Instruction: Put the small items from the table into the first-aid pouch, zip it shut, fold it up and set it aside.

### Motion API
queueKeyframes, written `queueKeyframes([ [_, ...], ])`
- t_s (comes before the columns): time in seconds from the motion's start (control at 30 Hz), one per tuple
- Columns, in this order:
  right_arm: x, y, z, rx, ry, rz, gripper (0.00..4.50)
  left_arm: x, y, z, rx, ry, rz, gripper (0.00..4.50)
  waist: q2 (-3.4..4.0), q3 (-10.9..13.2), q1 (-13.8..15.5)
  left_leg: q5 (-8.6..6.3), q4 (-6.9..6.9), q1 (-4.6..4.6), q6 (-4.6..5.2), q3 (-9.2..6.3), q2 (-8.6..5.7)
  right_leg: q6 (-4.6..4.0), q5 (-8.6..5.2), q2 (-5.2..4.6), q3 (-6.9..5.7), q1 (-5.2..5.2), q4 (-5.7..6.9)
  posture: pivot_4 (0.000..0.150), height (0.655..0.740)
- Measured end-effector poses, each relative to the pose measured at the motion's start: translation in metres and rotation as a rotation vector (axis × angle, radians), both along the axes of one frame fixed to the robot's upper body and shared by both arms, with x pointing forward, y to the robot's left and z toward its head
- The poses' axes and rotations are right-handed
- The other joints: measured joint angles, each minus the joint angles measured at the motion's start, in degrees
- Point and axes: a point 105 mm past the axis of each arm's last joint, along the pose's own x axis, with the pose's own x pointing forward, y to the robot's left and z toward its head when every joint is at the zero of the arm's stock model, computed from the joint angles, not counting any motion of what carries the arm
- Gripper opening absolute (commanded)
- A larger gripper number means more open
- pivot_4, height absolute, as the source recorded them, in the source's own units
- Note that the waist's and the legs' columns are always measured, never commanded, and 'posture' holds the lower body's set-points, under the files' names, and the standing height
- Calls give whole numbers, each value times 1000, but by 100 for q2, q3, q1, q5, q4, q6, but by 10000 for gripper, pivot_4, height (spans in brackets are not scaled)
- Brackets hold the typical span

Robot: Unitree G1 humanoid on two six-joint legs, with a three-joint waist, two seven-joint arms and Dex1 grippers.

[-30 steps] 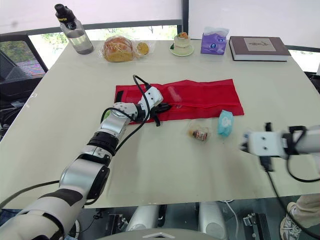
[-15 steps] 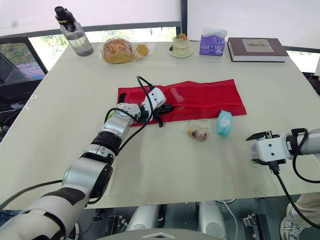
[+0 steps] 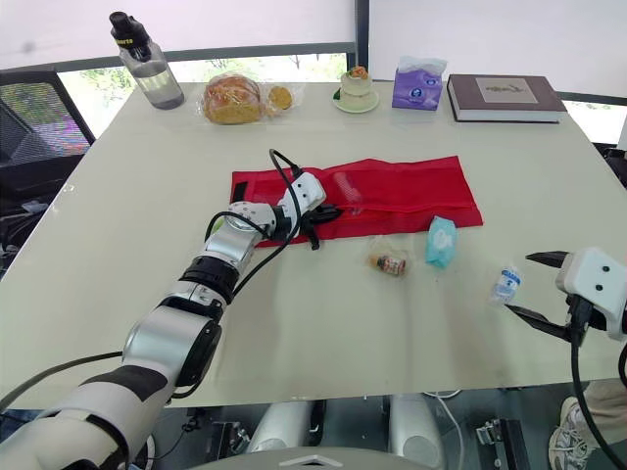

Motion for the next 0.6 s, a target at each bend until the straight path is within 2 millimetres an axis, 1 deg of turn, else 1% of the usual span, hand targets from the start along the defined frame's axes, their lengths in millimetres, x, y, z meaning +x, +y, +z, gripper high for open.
queueKeyframes([
  [0.07,-2,5,-8,123,31,-115,44611,0,1,0,2,-1,1,0,0,0,-9,0,0,-1,0,7,0,-12,8,-1,6,-1,-2,1500,7400],
  [0.13,1,5,-11,201,43,-229,44611,0,1,0,2,-1,1,0,1,0,-23,0,2,0,1,10,0,-10,8,-2,9,-1,-6,1500,7400],
  [0.17,3,4,-11,220,42,-275,44611,0,1,0,2,-2,1,0,1,0,-22,0,2,0,2,10,0,-6,10,-2,9,-1,-7,1500,7400],
  [0.2,9,-3,-8,248,28,-372,44611,0,1,0,2,-3,-1,0,1,0,-16,0,4,0,2,8,0,-3,11,-1,7,0,-7,1500,7400],
  [0.23,10,-8,-8,252,32,-426,44611,0,1,0,2,-5,-3,0,1,-1,-5,1,3,0,2,7,0,-2,11,0,7,0,-7,1500,7400],
  [0.3,11,-13,-11,281,42,-495,44611,0,1,-1,3,-2,-3,0,-1,-1,-4,1,1,0,2,3,1,1,9,2,4,0,-10,1500,7400],
  [0.33,12,-15,-13,317,49,-544,44611,0,1,-1,4,0,-3,0,-2,-2,-2,0,1,-3,2,3,5,-5,12,5,2,0,-11,1500,7400],
  [0.37,10,-14,-24,355,111,-605,44611,1,0,1,8,-1,-6,0,1,-3,-4,0,-7,-3,2,4,4,-6,12,4,3,-1,-13,1500,7400],
  [0.4,9,-14,-26,360,122,-614,44611,1,0,1,9,-1,-7,0,1,-3,-4,0,-7,-4,2,4,4,-6,12,4,3,-1,-16,1500,7400],
  [0.47,8,-9,-32,384,157,-647,44611,2,1,1,14,2,-5,0,1,-4,-5,0,-13,-5,3,3,5,-6,12,5,1,0,-25,1500,7400],
  [0.57,6,13,-48,463,232,-696,44611,3,0,1,16,-1,-8,0,2,-4,-10,0,-14,-10,3,2,7,-6,13,6,-1,-1,-28,1500,7400],
  [0.6,5,16,-51,465,244,-699,44611,3,-1,1,16,-2,-9,0,3,-5,-10,0,-13,-10,3,4,5,-6,13,5,1,-1,-29,1500,7400],
])
